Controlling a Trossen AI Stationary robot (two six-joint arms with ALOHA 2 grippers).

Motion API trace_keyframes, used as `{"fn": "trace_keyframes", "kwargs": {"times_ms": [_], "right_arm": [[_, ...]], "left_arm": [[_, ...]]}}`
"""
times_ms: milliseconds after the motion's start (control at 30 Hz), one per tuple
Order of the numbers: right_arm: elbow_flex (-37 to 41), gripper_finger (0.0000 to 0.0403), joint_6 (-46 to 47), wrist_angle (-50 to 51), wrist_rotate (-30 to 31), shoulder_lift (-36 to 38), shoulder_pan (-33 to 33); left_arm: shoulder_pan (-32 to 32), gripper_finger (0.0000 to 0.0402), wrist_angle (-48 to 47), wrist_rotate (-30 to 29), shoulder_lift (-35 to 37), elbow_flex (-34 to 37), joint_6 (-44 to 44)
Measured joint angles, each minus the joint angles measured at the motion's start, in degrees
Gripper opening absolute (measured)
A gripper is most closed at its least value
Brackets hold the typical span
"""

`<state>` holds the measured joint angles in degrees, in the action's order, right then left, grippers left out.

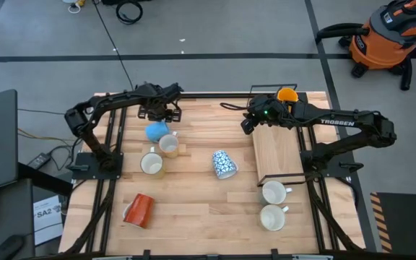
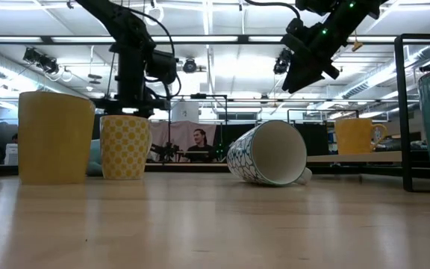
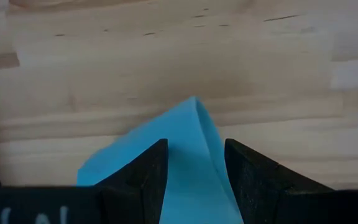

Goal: Place coffee mugs
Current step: Put the blue mug on the shelf

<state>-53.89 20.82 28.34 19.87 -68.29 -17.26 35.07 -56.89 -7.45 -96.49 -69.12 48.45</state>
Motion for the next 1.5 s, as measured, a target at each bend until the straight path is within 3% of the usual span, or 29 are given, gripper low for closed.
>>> {"fn": "trace_keyframes", "kwargs": {"times_ms": [967,1500], "right_arm": [[0.0,0.0128,0.0,0.1,-0.4,0.0,0.0],[0.0,0.0128,-1.5,0.5,-0.5,0.0,2.5]], "left_arm": [[0.1,0.0167,-21.3,2.8,-0.2,0.0,-4.3],[-5.0,0.0167,-23.0,2.6,-0.3,3.1,-4.1]]}}
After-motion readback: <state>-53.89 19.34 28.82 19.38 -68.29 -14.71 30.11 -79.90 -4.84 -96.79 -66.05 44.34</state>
